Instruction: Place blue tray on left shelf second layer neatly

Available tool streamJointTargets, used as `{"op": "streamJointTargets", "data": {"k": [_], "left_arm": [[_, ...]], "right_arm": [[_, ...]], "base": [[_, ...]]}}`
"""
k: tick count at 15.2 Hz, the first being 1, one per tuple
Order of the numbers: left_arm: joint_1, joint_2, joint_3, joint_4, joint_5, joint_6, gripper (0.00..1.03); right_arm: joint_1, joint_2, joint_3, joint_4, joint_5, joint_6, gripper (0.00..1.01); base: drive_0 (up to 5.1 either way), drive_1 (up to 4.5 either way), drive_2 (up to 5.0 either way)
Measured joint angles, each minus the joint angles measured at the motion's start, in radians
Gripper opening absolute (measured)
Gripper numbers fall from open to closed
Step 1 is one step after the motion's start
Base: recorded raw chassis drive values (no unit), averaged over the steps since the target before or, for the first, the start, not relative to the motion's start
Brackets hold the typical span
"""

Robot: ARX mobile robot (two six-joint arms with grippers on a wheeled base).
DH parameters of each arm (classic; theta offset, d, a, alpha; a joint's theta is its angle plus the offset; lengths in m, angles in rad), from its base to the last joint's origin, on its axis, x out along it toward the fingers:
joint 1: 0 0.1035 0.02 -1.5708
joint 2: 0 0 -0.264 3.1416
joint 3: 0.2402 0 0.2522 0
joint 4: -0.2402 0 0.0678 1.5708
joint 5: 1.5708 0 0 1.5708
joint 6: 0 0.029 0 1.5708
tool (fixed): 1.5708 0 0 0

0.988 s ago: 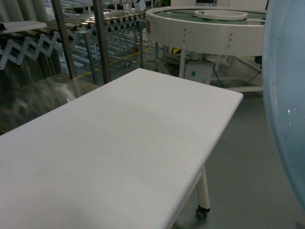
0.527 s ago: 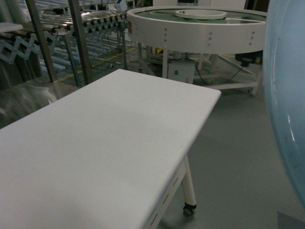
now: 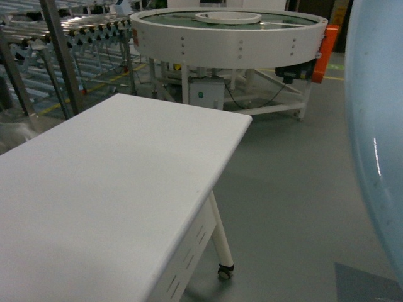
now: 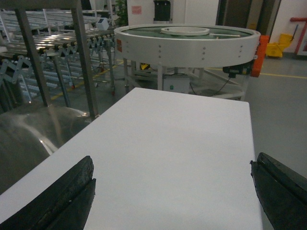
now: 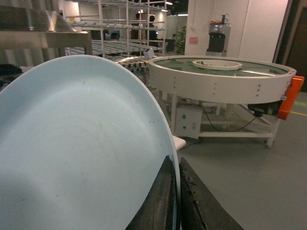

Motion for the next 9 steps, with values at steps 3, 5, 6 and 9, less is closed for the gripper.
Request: {"op": "streamJointTargets", "data": {"k": [3, 5, 6, 9], "left_arm": [[0.0, 0.0, 0.0, 0.0, 0.0, 0.0, 0.98], [0.0, 0.0, 0.0, 0.0, 0.0, 0.0, 0.98], [0.0, 0.0, 0.0, 0.0, 0.0, 0.0, 0.98], [0.0, 0.0, 0.0, 0.0, 0.0, 0.0, 0.98]], "right_arm": [[0.0, 0.0, 0.0, 0.0, 0.0, 0.0, 0.02], [0.0, 0.0, 0.0, 0.0, 0.0, 0.0, 0.02], [0.0, 0.0, 0.0, 0.0, 0.0, 0.0, 0.02], [0.0, 0.0, 0.0, 0.0, 0.0, 0.0, 0.02]], "base": [[-1.6, -1.61, -1.6], [-1.4, -1.45, -1.4], [-1.8, -1.75, -1.8], [-1.6, -1.6, -1.6]]}}
